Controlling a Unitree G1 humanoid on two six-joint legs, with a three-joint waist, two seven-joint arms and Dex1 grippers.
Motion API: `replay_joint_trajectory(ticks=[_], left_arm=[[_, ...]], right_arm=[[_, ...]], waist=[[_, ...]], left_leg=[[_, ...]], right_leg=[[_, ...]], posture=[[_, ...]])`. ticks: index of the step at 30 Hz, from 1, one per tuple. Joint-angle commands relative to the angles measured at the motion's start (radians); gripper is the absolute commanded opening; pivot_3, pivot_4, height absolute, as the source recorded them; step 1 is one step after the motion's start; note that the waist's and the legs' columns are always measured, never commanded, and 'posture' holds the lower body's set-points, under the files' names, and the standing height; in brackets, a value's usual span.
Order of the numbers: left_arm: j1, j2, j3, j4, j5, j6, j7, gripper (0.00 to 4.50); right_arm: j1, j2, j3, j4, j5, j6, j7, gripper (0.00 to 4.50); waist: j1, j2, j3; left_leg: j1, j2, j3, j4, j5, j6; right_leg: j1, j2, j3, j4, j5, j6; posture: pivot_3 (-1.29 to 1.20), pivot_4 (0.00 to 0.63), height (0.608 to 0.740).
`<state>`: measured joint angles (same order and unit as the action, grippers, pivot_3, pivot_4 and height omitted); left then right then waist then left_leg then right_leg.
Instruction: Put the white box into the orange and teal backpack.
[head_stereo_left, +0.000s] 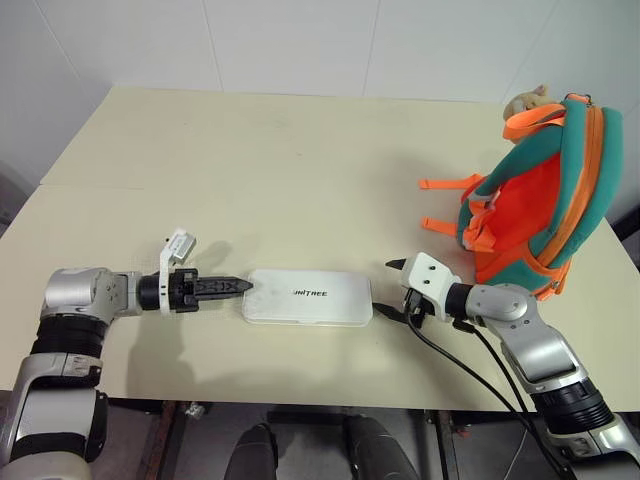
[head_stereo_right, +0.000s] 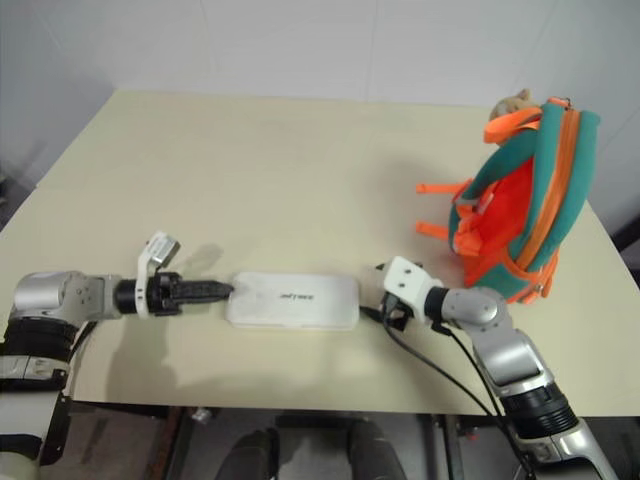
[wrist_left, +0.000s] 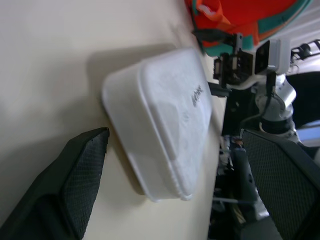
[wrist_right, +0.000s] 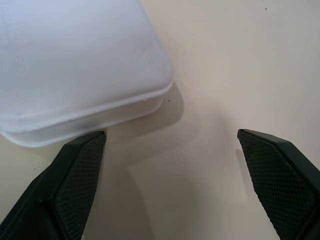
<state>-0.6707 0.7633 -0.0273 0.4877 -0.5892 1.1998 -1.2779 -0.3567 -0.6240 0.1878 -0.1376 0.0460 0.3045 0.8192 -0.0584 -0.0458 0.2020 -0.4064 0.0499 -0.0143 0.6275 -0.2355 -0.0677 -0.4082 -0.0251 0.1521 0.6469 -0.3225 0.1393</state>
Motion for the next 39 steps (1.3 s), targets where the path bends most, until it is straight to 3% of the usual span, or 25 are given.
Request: replay_joint_trajectory(ticks=[1,14,17,24,26,33,39], left_arm=[[-0.011,-0.023,-0.032,0.016,0.002,0.032,-0.005,4.50],[-0.057,-0.068,-0.020,0.079,0.013,0.023,-0.001,4.50],[-0.067,-0.063,-0.026,0.093,0.017,0.014,-0.017,3.91],[-0.085,-0.068,-0.053,0.107,0.015,0.010,-0.057,1.70],[-0.090,-0.071,-0.051,0.116,0.014,0.010,-0.063,1.31],[-0.094,-0.088,-0.002,0.130,-0.007,0.029,-0.042,1.30],[-0.098,-0.134,0.245,0.141,-0.108,0.093,0.085,1.30]], right_arm=[[-0.017,0.009,-0.007,-0.007,-0.001,-0.024,-0.004,4.47],[-0.013,0.018,-0.013,-0.003,-0.006,-0.032,-0.001,4.47],[-0.010,0.016,-0.015,-0.004,-0.005,-0.035,0.000,4.50],[-0.014,0.018,-0.017,-0.002,-0.003,-0.042,0.000,4.50],[-0.017,0.020,-0.020,-0.003,-0.002,-0.044,0.000,4.50],[-0.020,0.035,-0.041,-0.015,0.008,-0.041,-0.023,4.50],[-0.003,0.111,-0.165,-0.090,0.044,0.015,-0.167,4.50]], waist=[[0.000,0.000,0.000],[0.002,0.000,0.000],[0.001,0.000,0.000],[0.001,0.000,0.000],[0.001,0.000,0.000],[0.001,0.000,0.000],[0.000,0.000,0.000]], left_leg=[[0.000,0.000,0.000,0.000,0.000,0.000],[0.000,0.000,0.000,0.001,0.000,0.000],[0.000,0.000,-0.001,0.001,0.000,0.000],[0.000,0.000,-0.001,0.000,0.000,0.000],[0.000,0.000,-0.001,0.000,0.000,0.000],[0.000,0.000,-0.001,0.000,0.000,0.000],[-0.001,0.000,-0.001,-0.001,0.000,0.000]], right_leg=[[0.000,0.000,0.000,0.000,0.000,0.000],[0.001,0.000,0.000,0.000,0.000,0.001],[0.000,0.000,0.000,0.001,0.000,0.001],[0.000,0.000,0.000,0.000,0.000,0.000],[0.000,0.000,0.000,0.000,0.000,0.000],[0.000,0.000,0.000,0.000,0.000,0.001],[-0.001,0.000,0.000,0.001,0.000,0.001]], posture=[[0.00,0.150,0.740],[0.00,0.150,0.740],[0.00,0.150,0.740],[0.00,0.150,0.740],[0.00,0.150,0.740],[0.00,0.150,0.740],[0.00,0.150,0.740]])
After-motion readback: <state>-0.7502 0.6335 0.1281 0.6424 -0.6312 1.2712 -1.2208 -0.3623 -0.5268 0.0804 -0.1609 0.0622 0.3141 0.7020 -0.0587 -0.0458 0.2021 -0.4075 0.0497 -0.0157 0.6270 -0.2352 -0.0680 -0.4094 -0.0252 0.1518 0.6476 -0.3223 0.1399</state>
